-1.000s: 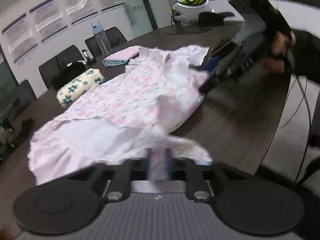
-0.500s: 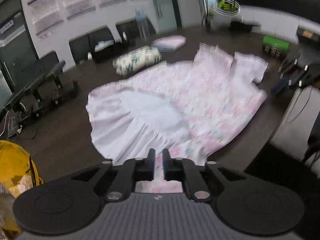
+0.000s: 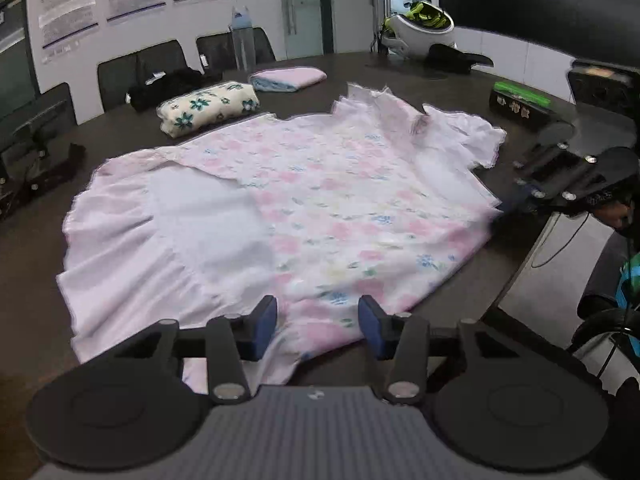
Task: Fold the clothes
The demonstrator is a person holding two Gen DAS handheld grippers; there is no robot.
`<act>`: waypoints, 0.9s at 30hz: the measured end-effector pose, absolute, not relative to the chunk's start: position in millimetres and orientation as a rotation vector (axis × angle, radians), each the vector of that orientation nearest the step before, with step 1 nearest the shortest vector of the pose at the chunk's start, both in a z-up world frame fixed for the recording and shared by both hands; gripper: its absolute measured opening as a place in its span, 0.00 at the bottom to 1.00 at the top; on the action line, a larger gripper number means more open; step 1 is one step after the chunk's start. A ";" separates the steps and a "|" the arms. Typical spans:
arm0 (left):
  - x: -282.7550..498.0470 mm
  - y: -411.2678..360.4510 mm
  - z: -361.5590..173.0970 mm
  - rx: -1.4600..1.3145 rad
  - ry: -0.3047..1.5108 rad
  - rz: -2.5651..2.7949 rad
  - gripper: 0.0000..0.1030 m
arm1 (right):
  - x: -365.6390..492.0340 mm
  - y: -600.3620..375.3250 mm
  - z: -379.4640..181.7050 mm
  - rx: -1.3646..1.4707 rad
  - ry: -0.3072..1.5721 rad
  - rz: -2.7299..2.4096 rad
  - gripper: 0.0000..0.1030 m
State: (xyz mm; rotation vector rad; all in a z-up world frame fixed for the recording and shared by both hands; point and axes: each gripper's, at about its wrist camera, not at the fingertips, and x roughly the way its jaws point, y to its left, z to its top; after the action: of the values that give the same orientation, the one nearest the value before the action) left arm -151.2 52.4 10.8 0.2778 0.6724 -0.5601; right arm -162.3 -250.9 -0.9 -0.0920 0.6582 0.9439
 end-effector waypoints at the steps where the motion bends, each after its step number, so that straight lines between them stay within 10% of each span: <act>1: -152.8 55.6 15.7 0.277 0.669 -0.572 0.46 | -167.6 -252.4 1.1 -0.097 0.662 0.959 0.03; 7: -139.3 45.9 47.9 0.235 0.542 -0.565 0.56 | -148.7 -283.5 30.9 -0.042 0.548 0.698 0.48; 9: -123.3 18.6 46.0 0.305 0.507 -0.529 0.56 | -122.2 -294.0 36.8 -0.022 0.547 0.469 0.49; 18: -71.4 -27.7 14.4 0.338 0.604 -0.453 0.56 | -36.0 -320.5 33.6 0.084 0.654 0.146 0.47; 22: -66.5 -22.4 9.9 0.321 0.636 -0.433 0.56 | -29.5 -320.5 16.9 0.059 0.725 0.158 0.04; 27: -67.0 -21.9 7.8 0.311 0.646 -0.415 0.57 | -43.8 -321.5 18.7 0.085 0.738 0.136 0.00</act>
State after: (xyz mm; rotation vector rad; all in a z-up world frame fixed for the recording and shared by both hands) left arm -67.0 -21.9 7.8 0.3109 0.6460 -0.4153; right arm -43.8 -321.5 18.7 0.0848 0.7382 0.1359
